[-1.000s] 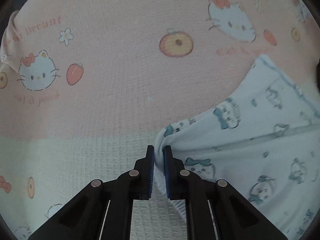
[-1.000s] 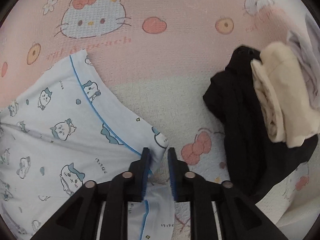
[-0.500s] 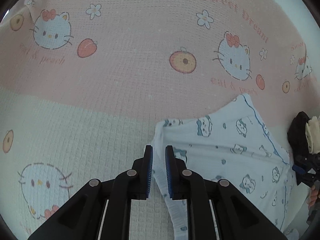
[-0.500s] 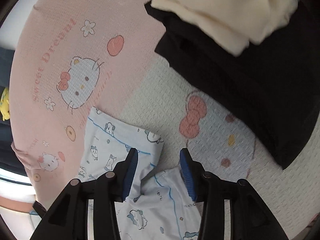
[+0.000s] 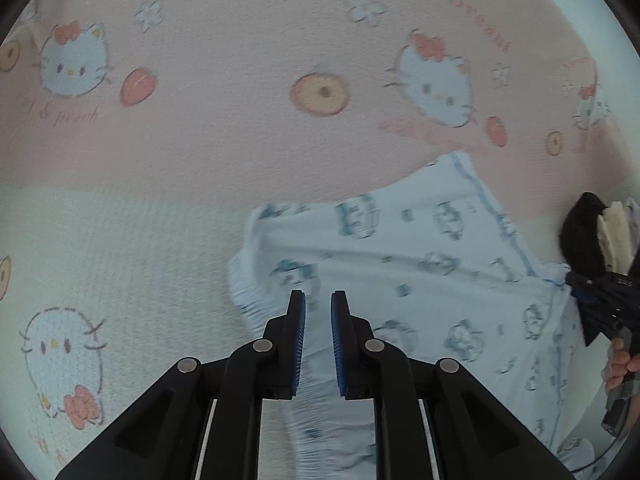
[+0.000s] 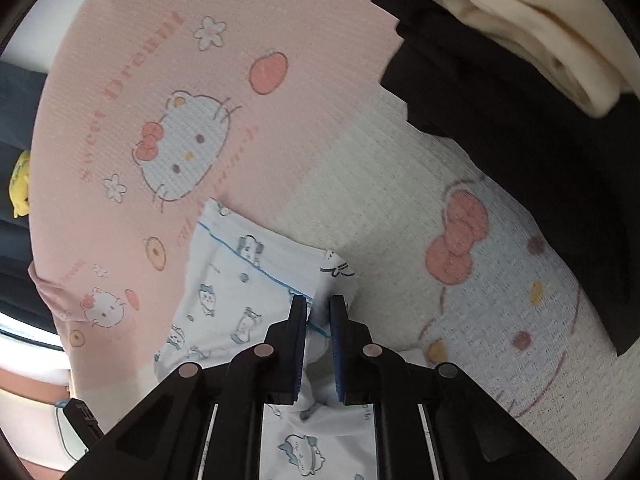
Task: Fold clothes
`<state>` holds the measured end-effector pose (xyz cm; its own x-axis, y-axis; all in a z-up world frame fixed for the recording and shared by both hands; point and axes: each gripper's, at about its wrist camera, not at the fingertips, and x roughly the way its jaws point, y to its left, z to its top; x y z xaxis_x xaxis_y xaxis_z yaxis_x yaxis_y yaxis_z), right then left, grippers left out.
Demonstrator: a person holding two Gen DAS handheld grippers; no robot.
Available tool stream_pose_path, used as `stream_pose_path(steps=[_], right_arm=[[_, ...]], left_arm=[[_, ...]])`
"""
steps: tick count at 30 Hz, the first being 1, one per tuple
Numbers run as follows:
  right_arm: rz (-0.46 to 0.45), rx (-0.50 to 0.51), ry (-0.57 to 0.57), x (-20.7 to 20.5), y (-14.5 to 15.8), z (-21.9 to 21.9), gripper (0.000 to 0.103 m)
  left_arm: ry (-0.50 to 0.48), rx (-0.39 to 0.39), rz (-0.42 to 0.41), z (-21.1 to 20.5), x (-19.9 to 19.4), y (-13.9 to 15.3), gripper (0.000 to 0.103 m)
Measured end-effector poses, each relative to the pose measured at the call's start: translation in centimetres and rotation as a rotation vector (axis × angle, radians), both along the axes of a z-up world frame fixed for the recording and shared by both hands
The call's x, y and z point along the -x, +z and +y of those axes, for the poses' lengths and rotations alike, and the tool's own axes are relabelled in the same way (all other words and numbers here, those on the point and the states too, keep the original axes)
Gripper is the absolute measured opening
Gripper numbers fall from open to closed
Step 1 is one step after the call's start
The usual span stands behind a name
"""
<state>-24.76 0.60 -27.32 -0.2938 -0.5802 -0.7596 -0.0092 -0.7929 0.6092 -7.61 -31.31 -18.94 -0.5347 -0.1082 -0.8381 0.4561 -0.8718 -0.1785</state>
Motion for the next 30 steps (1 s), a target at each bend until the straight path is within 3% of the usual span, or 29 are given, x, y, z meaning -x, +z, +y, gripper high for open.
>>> stream_pose_path(steps=[2,3,4,10,13,14,16,20,24,26,27,30], right_arm=[[-0.003,0.010,0.001,0.0,-0.1,0.1,0.010],[-0.007,0.019,0.000,0.1,-0.2,0.1,0.010],[-0.011,0.027,-0.001,0.1,-0.3,0.2,0.010],[-0.051,0.178,-0.033,0.3,-1.3,1.3,0.011],[-0.062,0.227,-0.049,0.6,-1.8,1.8,0.011],[-0.066,0.232,-0.048,0.7,-2.0,1.8,0.011],[-0.073,0.240,-0.049,0.9,-2.3,1.9,0.011],[-0.085,0.259,-0.054,0.9,-2.6,2.0,0.011],[-0.088,0.274,-0.053,1.2,-2.5,2.2,0.011],[-0.100,0.280,-0.055,1.3,-2.7,2.2,0.011],[-0.106,0.283,-0.056,1.3,-2.8,2.3,0.011],[-0.130,0.264,-0.070,1.4,-3.1,2.6,0.011]], left_arm=[[-0.103,0.010,0.042,2.6,1.3,1.1,0.046],[-0.160,0.005,0.064,3.9,2.1,1.5,0.075],[-0.218,0.000,0.085,5.3,2.8,2.0,0.082],[-0.466,-0.070,0.077,12.3,8.7,1.9,0.082],[-0.545,-0.025,0.048,15.3,11.2,1.0,0.080],[-0.568,-0.007,0.047,16.1,11.9,0.7,0.075],[-0.612,0.012,0.026,17.6,13.1,-0.1,0.039],[-0.636,-0.012,-0.074,19.2,15.2,-2.5,0.037],[-0.627,-0.006,-0.081,19.7,15.9,-3.8,0.037],[-0.621,0.020,-0.097,19.9,16.3,-4.4,0.026],[-0.618,0.034,-0.111,19.9,16.5,-4.8,0.016],[-0.600,0.022,-0.103,19.3,16.7,-5.1,0.015]])
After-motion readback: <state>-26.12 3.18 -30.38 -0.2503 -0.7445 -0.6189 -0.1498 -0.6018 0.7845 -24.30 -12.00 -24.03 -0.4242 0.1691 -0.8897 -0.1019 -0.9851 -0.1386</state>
